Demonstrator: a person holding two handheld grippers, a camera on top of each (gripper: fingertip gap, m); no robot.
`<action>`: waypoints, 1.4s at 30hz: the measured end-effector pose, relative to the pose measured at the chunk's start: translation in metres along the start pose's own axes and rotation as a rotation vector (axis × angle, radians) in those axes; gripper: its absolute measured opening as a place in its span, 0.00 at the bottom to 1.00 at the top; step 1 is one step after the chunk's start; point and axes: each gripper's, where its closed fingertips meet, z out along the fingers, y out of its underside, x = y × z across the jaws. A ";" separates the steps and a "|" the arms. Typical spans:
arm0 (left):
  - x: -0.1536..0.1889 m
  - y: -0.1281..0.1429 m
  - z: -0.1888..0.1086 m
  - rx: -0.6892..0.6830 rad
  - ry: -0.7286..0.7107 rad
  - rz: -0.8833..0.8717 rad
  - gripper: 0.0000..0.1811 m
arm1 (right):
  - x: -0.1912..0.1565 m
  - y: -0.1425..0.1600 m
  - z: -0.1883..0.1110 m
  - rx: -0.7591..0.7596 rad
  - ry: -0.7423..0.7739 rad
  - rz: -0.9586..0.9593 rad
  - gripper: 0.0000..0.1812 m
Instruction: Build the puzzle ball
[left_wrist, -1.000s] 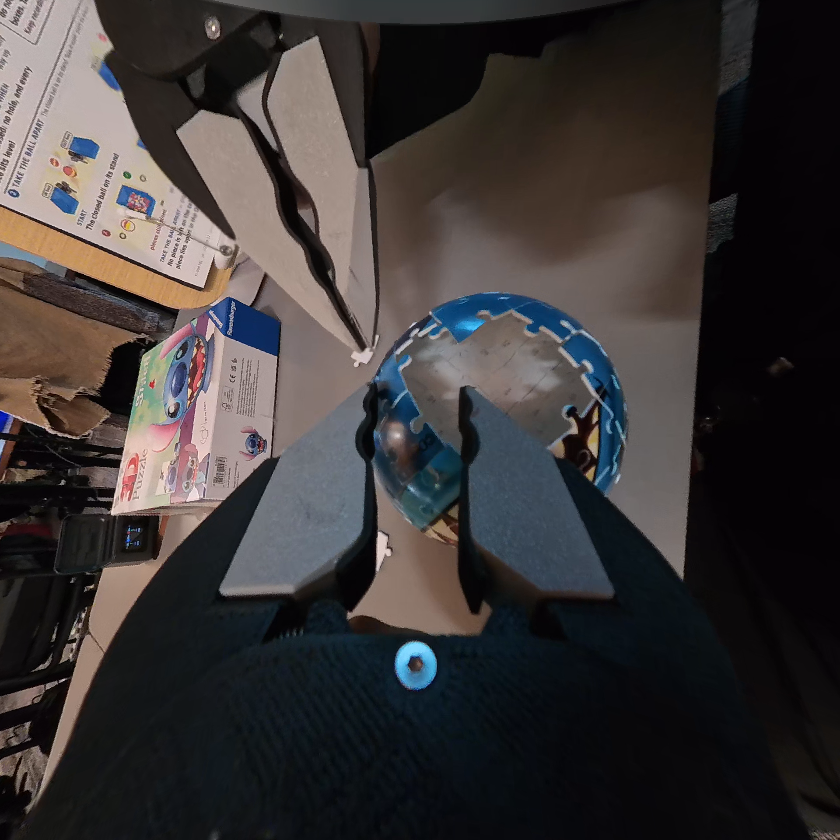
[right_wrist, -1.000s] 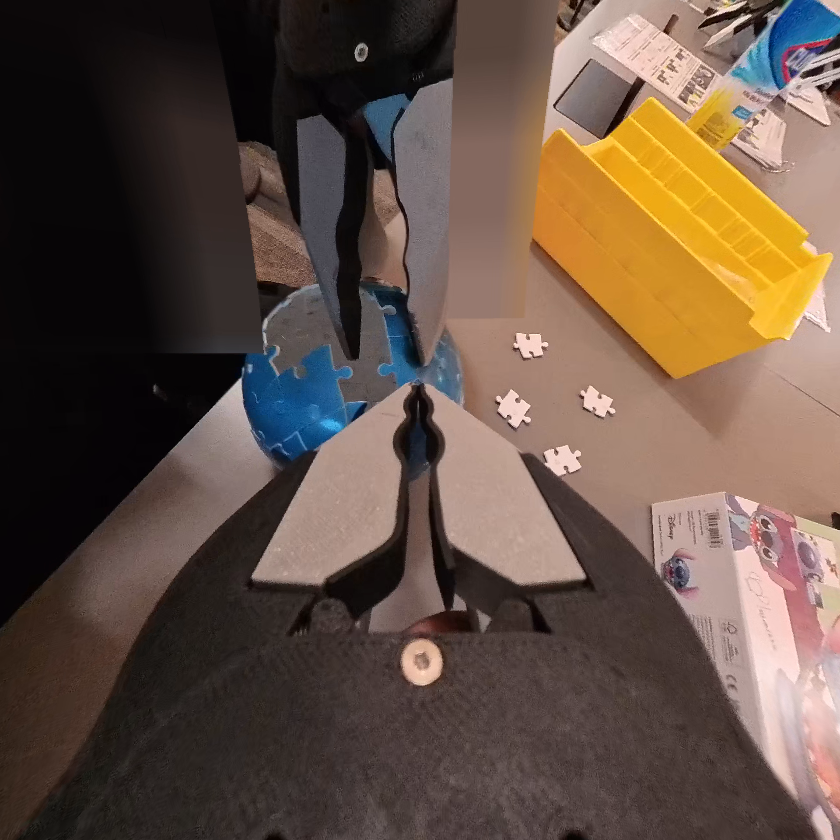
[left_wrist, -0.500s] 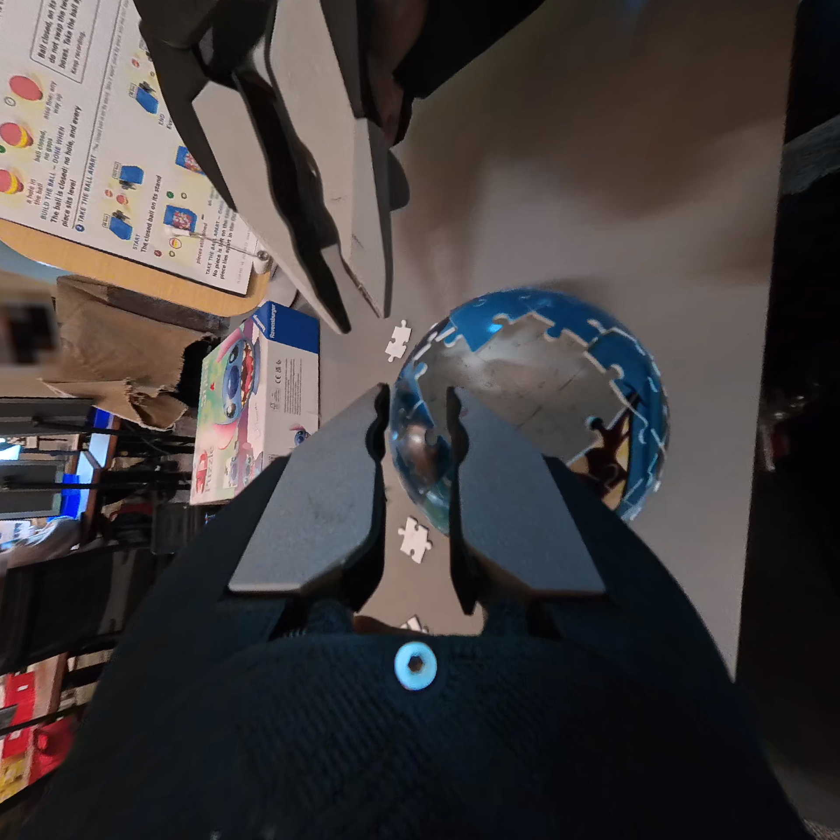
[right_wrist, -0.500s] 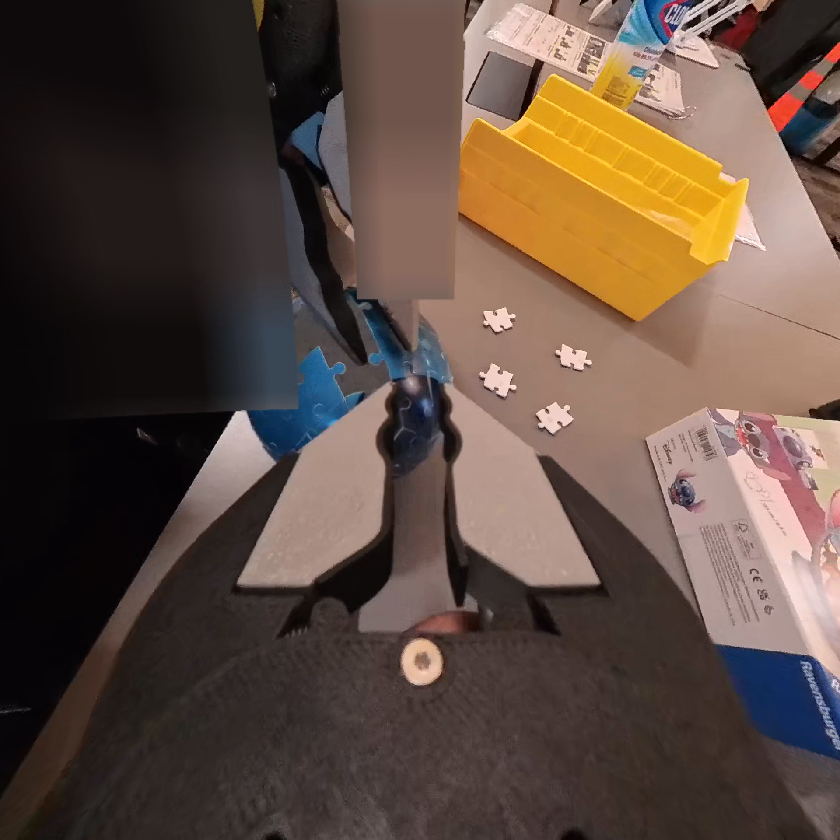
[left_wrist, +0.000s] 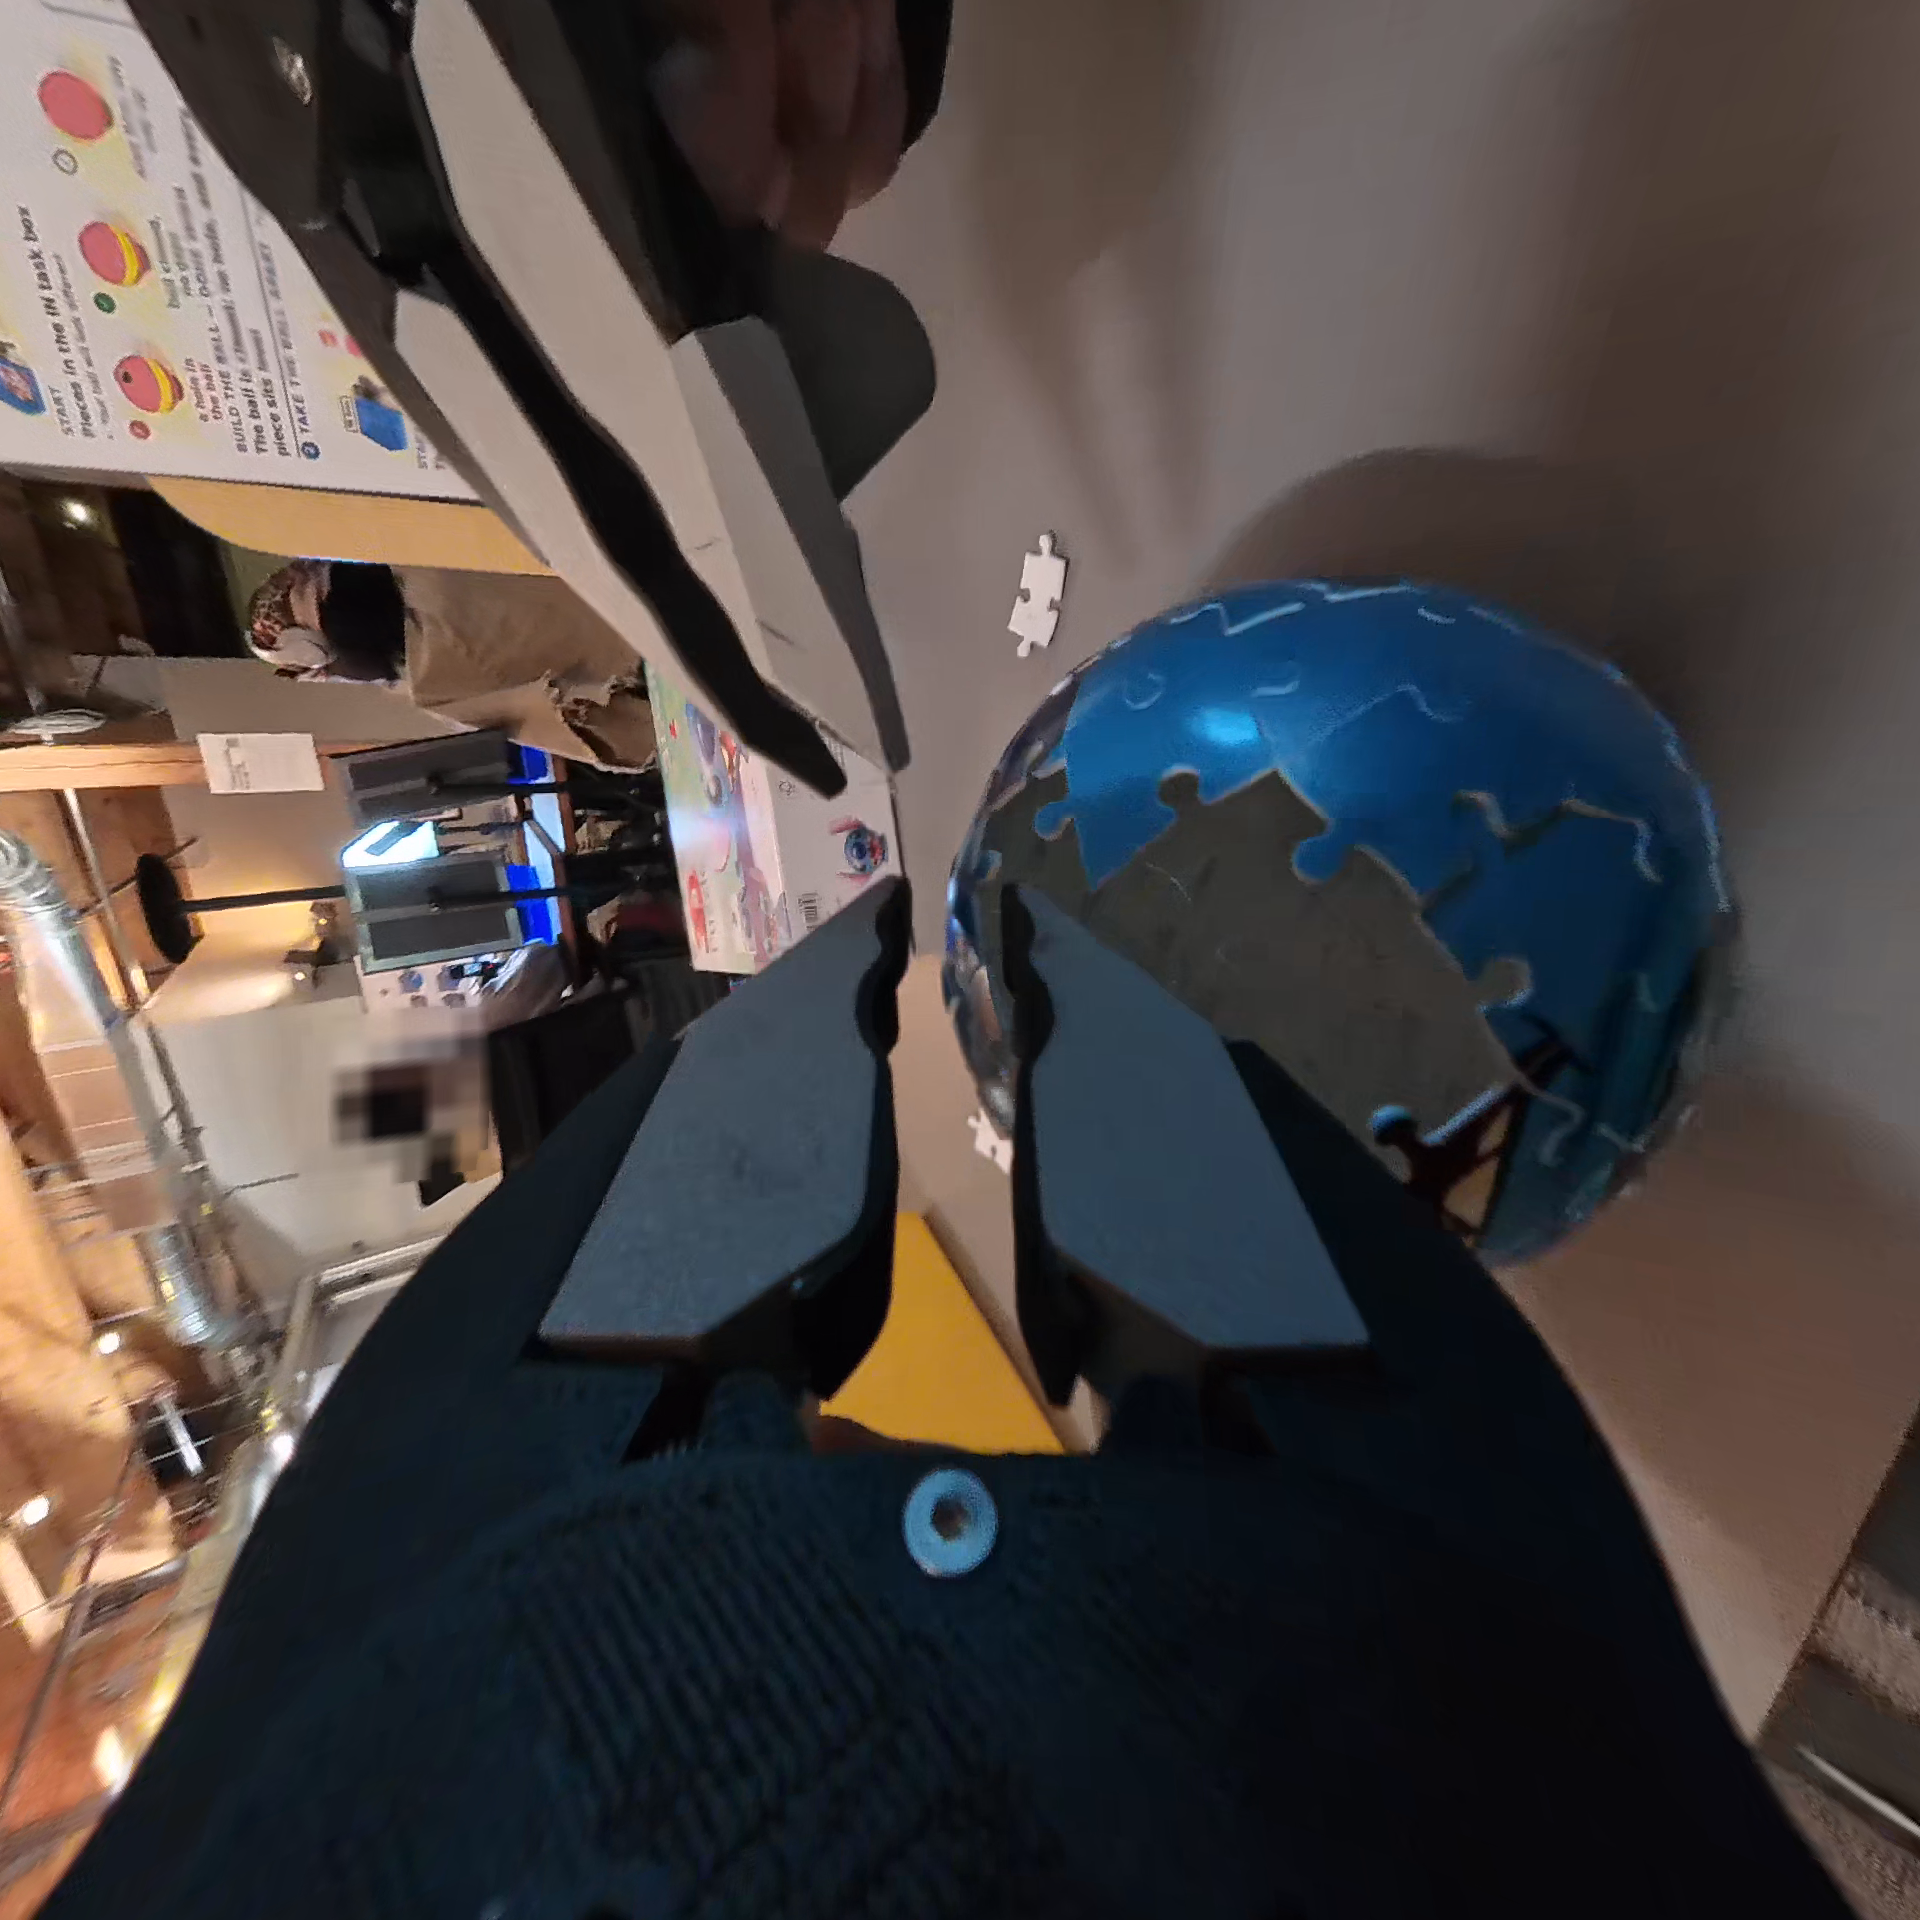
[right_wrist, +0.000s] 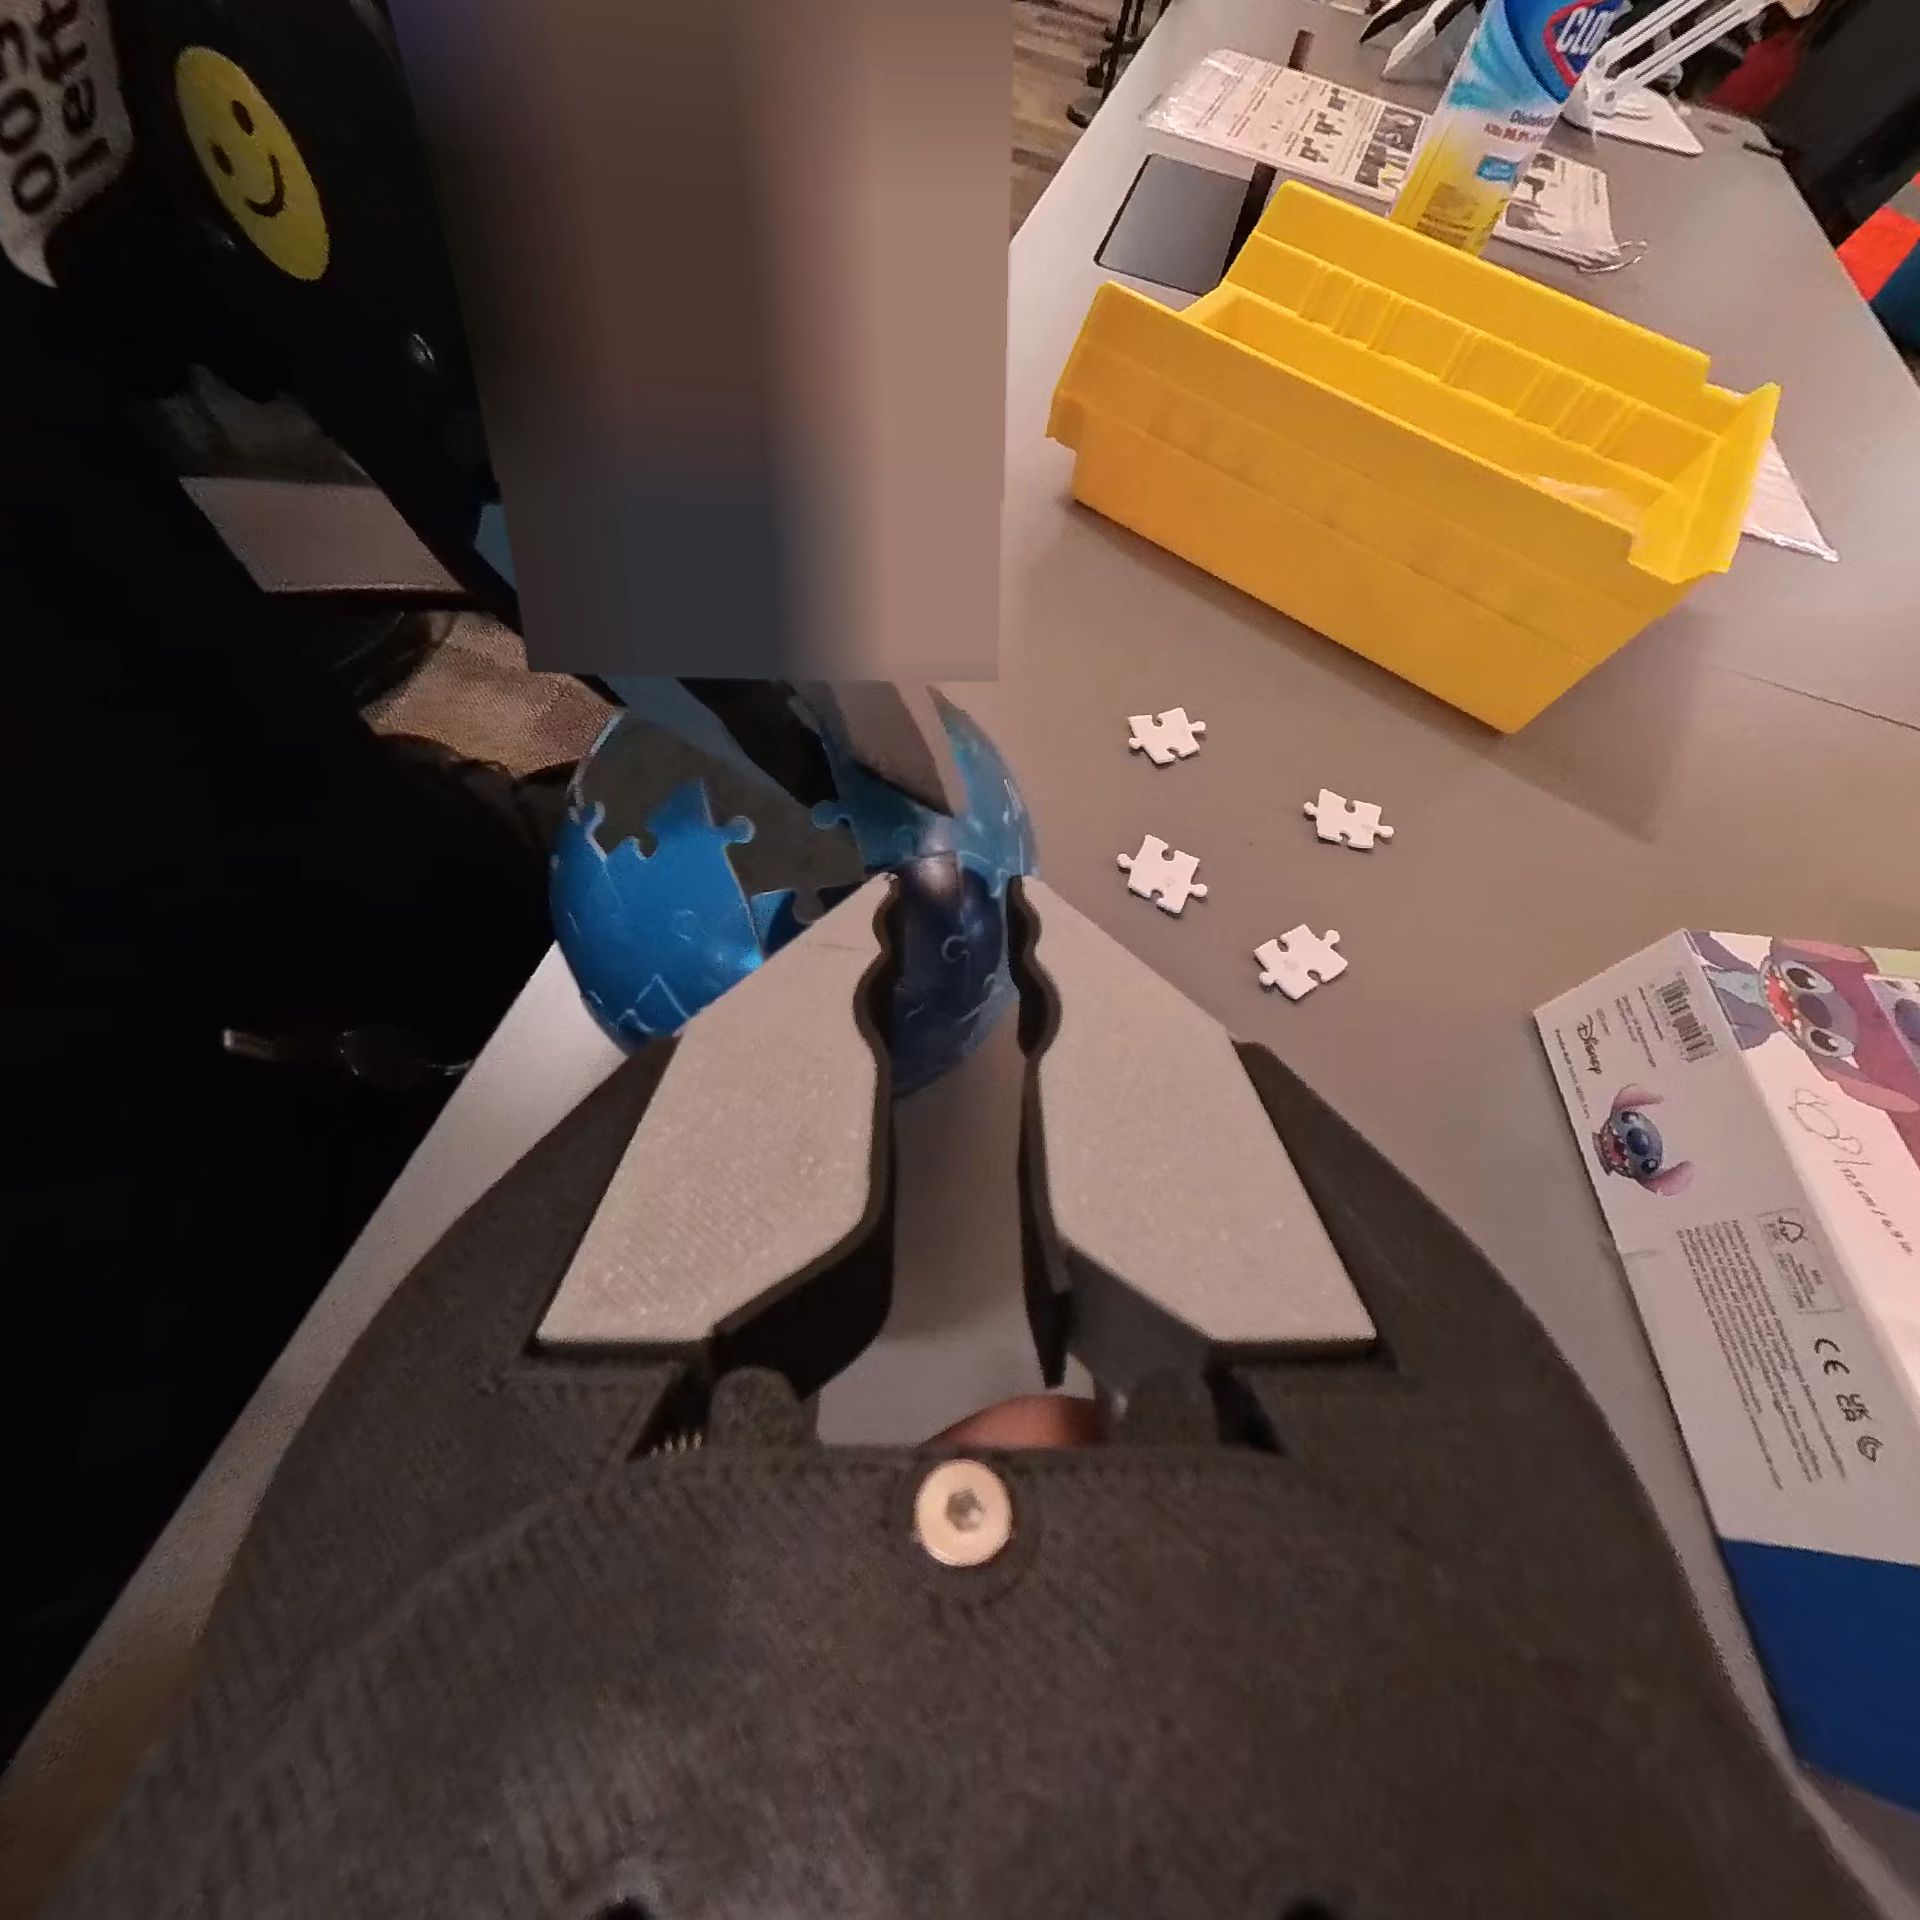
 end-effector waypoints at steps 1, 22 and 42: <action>0.000 0.000 0.001 -0.020 -0.008 0.013 0.07 | 0.002 0.001 0.001 0.004 -0.004 -0.004 0.08; -0.001 -0.005 0.002 -0.085 -0.263 0.457 0.02 | -0.004 0.021 0.012 0.080 -0.190 0.095 0.08; 0.001 -0.009 0.002 -0.082 -0.286 0.571 0.00 | -0.011 0.012 0.012 0.105 -0.185 0.068 0.10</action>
